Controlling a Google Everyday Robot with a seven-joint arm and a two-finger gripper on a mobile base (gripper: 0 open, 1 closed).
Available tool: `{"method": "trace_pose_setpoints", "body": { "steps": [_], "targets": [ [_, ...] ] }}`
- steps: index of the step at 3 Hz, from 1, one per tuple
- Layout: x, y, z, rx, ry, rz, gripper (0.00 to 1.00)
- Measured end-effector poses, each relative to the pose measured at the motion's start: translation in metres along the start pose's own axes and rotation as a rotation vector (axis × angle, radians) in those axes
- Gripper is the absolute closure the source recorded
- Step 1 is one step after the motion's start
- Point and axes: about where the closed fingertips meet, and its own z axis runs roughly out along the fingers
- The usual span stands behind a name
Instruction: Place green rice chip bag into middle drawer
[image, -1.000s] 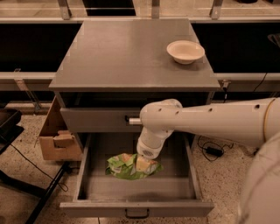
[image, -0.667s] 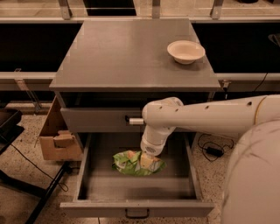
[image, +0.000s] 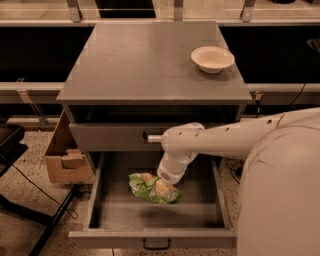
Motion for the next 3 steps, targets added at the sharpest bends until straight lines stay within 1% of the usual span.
{"method": "trace_pose_setpoints", "body": {
  "steps": [1,3],
  "targets": [
    [-0.0050,-0.0017,0.0029,0.008,-0.021,0.036,0.86],
    [-0.0050,-0.0016,0.0030,0.008,-0.021,0.036,0.39]
  ]
}}
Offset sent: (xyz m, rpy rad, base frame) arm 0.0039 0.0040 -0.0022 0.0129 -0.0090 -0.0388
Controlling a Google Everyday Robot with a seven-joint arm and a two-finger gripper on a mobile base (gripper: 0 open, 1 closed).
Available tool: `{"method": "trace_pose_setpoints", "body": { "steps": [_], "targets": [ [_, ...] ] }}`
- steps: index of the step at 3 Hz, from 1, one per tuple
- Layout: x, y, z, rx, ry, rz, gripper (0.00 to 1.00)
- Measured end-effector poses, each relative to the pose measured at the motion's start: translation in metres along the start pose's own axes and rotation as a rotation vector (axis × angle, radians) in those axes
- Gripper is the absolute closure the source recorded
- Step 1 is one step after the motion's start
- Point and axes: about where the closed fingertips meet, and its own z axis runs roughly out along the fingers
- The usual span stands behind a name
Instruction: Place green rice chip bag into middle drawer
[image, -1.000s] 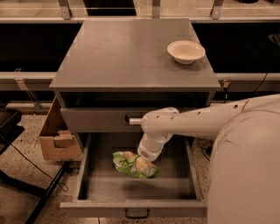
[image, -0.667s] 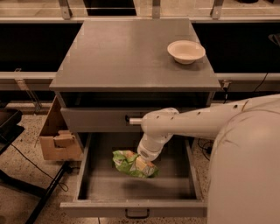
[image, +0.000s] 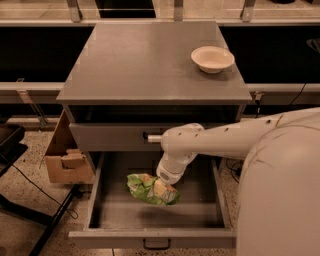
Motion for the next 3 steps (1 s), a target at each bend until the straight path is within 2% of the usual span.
{"method": "trace_pose_setpoints", "body": {
  "steps": [1,2,3],
  "targets": [
    [0.0000,0.0000,0.0000,0.000,0.000,0.000,0.08],
    [0.0000,0.0000,0.0000,0.000,0.000,0.000,0.00],
    [0.0000,0.0000,0.0001,0.000,0.000,0.000,0.00]
  ]
}}
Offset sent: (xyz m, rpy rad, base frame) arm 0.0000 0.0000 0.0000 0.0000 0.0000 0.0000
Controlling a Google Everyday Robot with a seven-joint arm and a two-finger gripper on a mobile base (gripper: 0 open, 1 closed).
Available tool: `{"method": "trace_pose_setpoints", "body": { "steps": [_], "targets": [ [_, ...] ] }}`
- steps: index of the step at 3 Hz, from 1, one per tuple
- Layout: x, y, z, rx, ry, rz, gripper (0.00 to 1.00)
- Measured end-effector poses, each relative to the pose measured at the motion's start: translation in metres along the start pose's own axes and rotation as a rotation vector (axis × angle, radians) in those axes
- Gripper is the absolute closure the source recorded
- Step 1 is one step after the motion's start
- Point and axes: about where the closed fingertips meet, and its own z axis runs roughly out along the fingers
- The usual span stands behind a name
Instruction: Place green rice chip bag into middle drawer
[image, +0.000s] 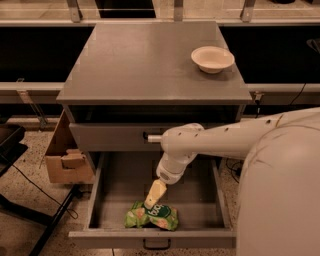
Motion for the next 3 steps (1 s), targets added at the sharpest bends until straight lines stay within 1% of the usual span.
{"method": "trace_pose_setpoints", "body": {
  "steps": [1,2,3],
  "targets": [
    [-0.006,0.004,-0.020,-0.023,-0.021,-0.041,0.00],
    [-0.002,0.029,-0.097,-0.039,-0.050,-0.156,0.00],
    [0.006,0.051,-0.188,0.012,-0.086,-0.270,0.00]
  ]
}}
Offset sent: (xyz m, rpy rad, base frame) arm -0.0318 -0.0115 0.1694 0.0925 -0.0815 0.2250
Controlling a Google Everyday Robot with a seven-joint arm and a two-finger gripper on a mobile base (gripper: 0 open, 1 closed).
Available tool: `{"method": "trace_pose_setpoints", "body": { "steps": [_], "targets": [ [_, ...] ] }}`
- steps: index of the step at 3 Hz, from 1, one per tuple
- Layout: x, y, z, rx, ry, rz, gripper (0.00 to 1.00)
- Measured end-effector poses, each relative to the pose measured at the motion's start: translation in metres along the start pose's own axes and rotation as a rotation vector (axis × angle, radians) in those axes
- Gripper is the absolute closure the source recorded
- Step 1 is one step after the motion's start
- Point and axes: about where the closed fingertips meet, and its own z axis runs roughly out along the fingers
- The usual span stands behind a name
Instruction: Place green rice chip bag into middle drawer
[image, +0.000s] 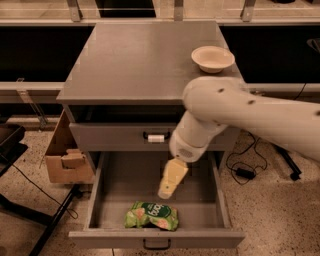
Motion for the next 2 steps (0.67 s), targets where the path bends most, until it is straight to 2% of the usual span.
{"method": "trace_pose_setpoints", "body": {
  "steps": [1,2],
  "targets": [
    [0.014,0.008,-0.054,0.051,-0.020,-0.072,0.00],
    [0.044,-0.005,-0.083,0.061,-0.027,-0.112,0.00]
  ]
}}
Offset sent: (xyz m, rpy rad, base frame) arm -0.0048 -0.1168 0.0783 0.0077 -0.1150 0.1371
